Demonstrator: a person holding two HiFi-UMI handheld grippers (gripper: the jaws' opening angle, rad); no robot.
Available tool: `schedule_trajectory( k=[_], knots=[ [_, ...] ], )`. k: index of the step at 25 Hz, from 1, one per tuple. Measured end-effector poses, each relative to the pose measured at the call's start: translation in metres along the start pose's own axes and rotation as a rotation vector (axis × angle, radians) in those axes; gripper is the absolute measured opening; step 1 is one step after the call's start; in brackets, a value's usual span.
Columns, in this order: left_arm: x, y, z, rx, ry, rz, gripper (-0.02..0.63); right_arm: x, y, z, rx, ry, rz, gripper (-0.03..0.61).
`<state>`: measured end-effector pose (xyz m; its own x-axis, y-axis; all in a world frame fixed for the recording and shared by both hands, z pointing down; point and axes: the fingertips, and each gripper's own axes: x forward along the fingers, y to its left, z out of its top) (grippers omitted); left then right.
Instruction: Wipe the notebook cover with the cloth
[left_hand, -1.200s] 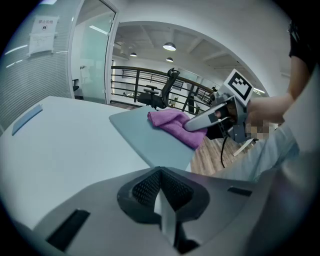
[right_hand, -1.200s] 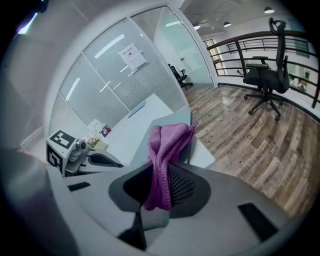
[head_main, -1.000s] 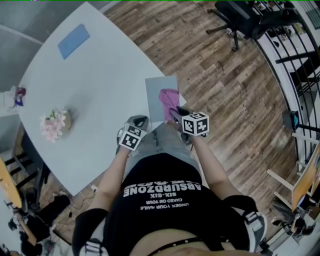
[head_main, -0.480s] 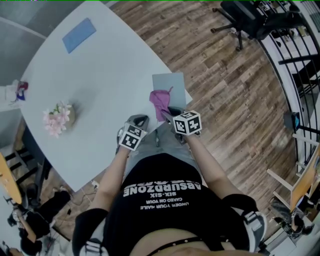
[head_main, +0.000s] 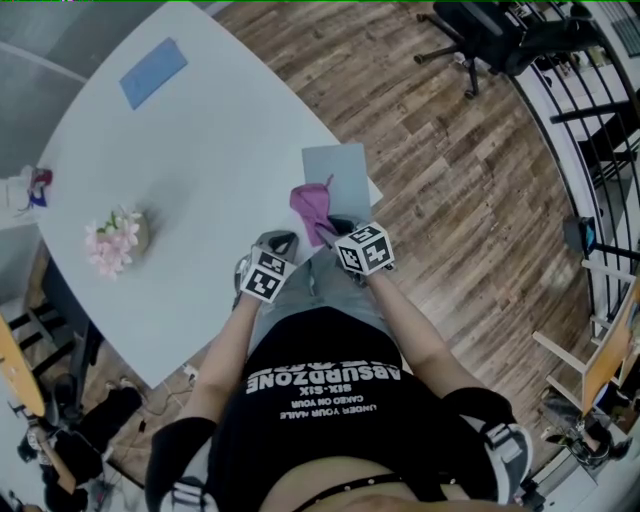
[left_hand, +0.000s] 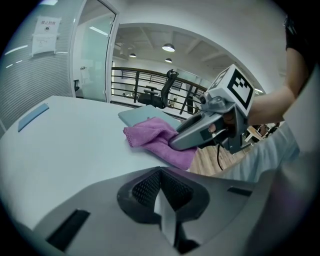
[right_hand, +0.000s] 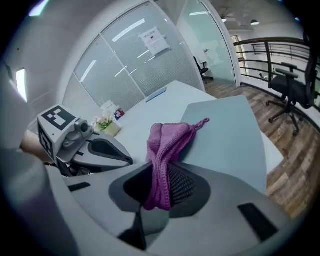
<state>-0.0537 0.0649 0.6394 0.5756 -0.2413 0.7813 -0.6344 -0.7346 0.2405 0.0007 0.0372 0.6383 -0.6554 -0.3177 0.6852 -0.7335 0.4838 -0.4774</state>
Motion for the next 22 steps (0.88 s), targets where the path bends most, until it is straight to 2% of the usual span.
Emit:
schedule_trajectory(
  k=[5, 9, 22],
  knots=[
    [-0.002, -0.002, 0.001, 0.038, -0.003, -0.001, 0.017, -0.001, -0.001, 0.000, 0.018, -0.020, -0.001, 0.084],
    [-0.005, 0.000, 0.002, 0.053, -0.021, 0.002, 0.017, -0.002, -0.001, 0.000, -0.005, -0.013, -0.017, 0.084],
    [-0.003, 0.001, -0.010, 0.063, 0.026, 0.001, 0.017, -0.001, 0.000, 0.000, -0.037, -0.015, -0.055, 0.084]
  ],
)
